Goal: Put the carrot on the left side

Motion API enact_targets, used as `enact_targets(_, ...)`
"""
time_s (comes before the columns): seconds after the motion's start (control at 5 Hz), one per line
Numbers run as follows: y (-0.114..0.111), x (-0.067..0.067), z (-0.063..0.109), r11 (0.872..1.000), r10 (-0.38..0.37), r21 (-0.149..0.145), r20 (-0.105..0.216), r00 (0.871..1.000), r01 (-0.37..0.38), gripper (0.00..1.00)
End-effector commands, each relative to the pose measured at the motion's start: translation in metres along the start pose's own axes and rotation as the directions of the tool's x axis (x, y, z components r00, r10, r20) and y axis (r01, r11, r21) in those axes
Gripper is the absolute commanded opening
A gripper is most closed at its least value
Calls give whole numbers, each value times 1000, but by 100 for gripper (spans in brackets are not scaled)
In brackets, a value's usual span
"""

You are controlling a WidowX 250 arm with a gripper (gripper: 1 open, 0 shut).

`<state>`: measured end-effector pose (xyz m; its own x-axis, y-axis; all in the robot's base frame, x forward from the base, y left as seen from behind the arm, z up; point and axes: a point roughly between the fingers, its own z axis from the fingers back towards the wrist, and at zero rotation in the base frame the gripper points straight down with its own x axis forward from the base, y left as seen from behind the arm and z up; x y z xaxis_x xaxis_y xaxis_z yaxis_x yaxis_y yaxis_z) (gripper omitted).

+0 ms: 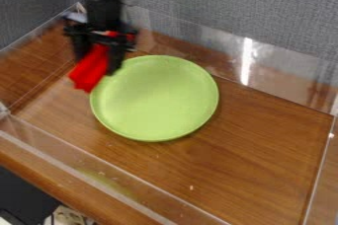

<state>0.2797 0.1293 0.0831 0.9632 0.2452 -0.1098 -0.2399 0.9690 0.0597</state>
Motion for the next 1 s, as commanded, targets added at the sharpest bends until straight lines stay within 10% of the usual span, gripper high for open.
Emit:
enact_targets(0.0,38,18,8,995,99,10,38,994,-99,0)
enact_targets(0.4,55,34,-5,997,78,8,-3,997,-78,0)
enact_targets(0.8,46,32,17,998,63,-7,-17,998,-63,0)
